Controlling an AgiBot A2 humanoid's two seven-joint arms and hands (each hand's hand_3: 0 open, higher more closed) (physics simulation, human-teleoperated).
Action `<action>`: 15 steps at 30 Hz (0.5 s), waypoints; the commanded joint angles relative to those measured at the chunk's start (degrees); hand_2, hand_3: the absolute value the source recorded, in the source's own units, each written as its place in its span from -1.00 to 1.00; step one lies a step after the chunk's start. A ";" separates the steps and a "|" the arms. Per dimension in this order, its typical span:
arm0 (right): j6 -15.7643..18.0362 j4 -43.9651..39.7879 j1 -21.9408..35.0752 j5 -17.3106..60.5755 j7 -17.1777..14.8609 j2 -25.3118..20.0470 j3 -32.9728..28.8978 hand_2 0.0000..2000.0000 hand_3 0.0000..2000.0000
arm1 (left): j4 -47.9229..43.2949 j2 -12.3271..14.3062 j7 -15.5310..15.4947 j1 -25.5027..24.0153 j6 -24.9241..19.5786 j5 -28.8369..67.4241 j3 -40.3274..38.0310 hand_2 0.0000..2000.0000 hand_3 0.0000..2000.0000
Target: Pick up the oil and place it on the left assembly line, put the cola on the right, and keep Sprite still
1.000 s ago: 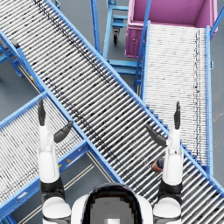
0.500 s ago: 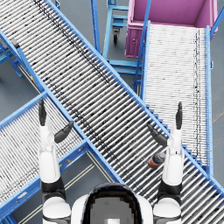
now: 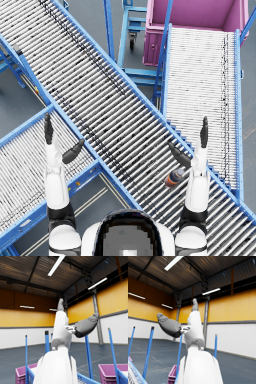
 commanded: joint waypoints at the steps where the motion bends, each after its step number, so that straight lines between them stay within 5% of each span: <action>1: 0.00 -0.01 -0.07 0.00 0.00 -0.03 -0.03 -1.00 -1.00 | 0.02 0.05 0.00 -0.02 0.00 0.00 0.01 -1.00 -1.00; 15: 0.00 0.23 0.07 0.00 0.00 -0.35 -0.72 -1.00 -1.00 | -0.84 0.50 0.00 -0.01 0.00 0.00 -0.36 -1.00 -1.00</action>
